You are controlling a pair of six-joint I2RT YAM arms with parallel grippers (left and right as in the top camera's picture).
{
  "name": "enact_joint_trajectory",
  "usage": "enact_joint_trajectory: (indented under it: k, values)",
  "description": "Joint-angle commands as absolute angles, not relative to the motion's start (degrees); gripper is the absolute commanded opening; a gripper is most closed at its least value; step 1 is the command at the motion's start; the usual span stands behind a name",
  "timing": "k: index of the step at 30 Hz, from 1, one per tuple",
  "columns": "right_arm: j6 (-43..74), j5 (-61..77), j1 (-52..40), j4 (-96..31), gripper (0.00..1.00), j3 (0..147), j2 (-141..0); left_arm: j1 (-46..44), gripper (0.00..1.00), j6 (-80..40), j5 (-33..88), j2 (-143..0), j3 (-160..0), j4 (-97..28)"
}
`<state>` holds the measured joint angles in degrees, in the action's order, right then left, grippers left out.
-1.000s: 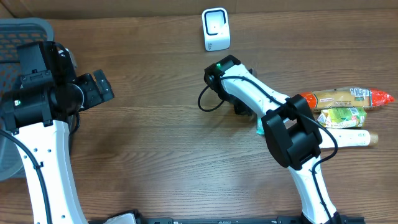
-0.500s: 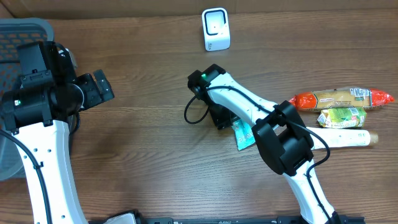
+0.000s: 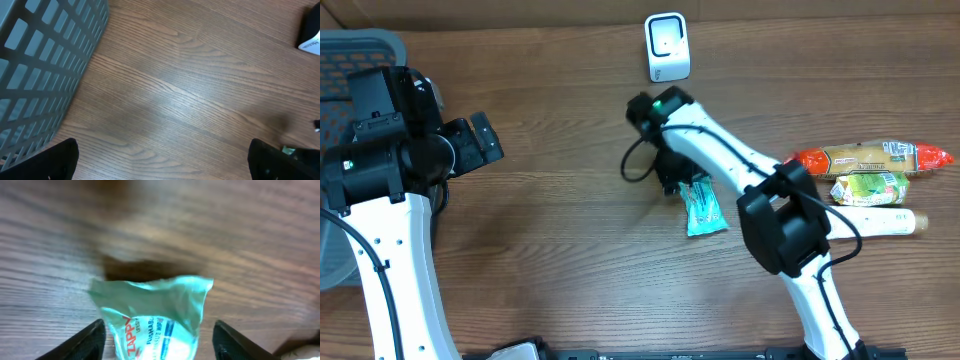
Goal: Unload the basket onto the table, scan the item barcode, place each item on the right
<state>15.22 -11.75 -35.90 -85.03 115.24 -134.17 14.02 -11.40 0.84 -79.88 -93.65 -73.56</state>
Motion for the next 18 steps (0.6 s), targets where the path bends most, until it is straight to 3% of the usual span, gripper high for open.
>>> enact_joint_trajectory:
  k: [1, 10, 18]
  values:
    - [11.4, -6.0, -32.3, -84.5, 0.74, 119.6, -127.4, 14.2, 1.0, -10.3, 1.1, -80.2, -94.6, -73.5]
    - [-0.3, 23.4, -18.4, -89.9, 0.76, 116.8, -121.6, 14.2, 1.0, -10.3, 1.1, -80.2, -94.6, -73.5]
    - [-2.0, 29.7, -16.3, -82.7, 0.75, 99.9, -121.6, 14.2, 1.0, -10.3, 1.1, -80.2, -94.6, -73.5]
